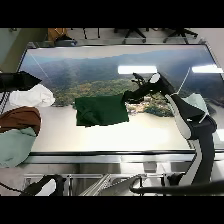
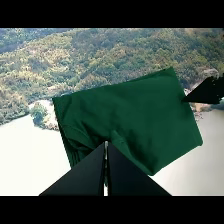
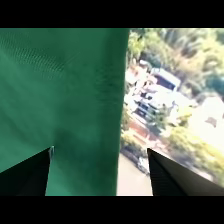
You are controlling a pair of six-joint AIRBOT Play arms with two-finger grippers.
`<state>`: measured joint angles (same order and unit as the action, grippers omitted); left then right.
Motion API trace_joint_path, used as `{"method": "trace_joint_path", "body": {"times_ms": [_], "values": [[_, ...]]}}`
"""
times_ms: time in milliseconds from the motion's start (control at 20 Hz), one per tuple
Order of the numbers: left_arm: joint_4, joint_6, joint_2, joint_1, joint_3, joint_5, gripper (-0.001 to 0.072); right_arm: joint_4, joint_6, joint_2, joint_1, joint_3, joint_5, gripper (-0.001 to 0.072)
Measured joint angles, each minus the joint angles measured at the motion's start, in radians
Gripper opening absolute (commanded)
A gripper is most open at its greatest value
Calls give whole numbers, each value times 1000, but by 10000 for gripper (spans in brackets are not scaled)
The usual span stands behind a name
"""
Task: Fold the shirts.
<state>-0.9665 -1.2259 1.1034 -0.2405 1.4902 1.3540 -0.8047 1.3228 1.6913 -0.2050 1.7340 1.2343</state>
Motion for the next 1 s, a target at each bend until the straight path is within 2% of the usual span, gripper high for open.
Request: {"method": "trace_joint_path", "body": {"times_ms": [100, 200, 250, 300, 350, 400, 450, 500, 1000], "values": [[0, 0, 0, 0, 0, 0, 16, 66, -34, 24, -11, 0, 3, 445], [0, 0, 0, 0, 0, 0, 16, 146, -79, 37, -17, 0, 7, 431], [0, 0, 0, 0, 0, 0, 16, 185, -96, 38, -19, 0, 6, 378], [0, 0, 0, 0, 0, 0, 16, 210, -110, 42, -21, 0, 10, 212], [0, 0, 0, 0, 0, 0, 16, 227, -119, 46, -22, 0, 15, 200], [1, 0, 0, 0, 0, 0, 16, 245, -129, 48, -23, 0, 20, 203], [1, 0, 0, 0, 0, 1, 16, 257, -136, 51, -23, 0, 25, 282], [1, -1, 0, 0, 0, 3, 16, 265, -141, 57, -23, 0, 29, 432], [0, 5, 0, 0, 0, 28, 16, 233, -153, 97, 8, 1, 57, 441]]}}
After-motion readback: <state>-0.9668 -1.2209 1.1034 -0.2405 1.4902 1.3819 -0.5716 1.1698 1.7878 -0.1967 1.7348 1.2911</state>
